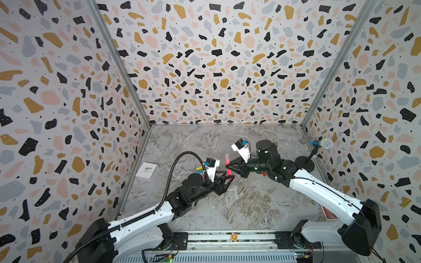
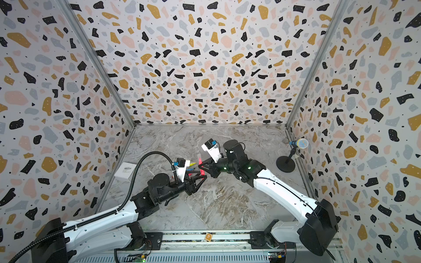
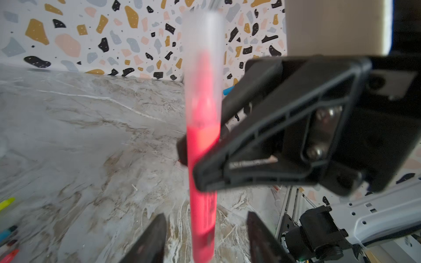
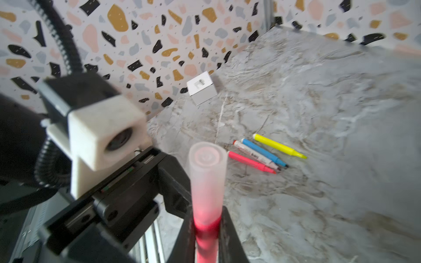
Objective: Insert pens into pen caps
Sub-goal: Place a pen at the top-right of the table.
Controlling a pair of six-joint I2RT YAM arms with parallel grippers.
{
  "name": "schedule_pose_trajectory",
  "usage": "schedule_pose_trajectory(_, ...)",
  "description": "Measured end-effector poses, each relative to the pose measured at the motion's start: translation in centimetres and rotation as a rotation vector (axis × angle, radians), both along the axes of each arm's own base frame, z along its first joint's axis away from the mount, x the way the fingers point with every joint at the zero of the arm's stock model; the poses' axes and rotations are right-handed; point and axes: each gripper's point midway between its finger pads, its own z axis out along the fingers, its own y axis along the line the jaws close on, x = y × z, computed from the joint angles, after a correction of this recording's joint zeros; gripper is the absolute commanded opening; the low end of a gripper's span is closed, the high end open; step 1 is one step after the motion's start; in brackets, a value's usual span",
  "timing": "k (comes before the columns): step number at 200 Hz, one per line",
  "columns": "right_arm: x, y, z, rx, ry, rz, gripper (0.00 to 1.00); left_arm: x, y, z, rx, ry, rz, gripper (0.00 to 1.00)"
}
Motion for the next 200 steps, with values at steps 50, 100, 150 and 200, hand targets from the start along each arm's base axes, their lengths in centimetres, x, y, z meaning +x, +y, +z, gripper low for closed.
schedule_pose_trajectory(50,15.1,-7.0,-1.8,-0.146,0.017,-0.351,0.0,1.5,4.1,-4.8,0.224,0.1,0.21,0.91)
schedule_pose_trajectory(100,22.5,-14.1,-17.1,-0.463,0.282,-0.567,0.08,1.8,8.2,-8.5,0.405,0.176,0.377,0.71)
schedule_pose_trajectory(150,25.7,-15.4,-22.8,-0.603,0.368,-0.577,0.09,2.1,10.1,-9.8,0.488,0.189,0.453,0.69)
schedule_pose_trajectory(200,28.5,-15.3,-22.5,-0.627,0.335,-0.59,0.3,2.4,10.6,-11.0,0.535,0.208,0.472,0.7)
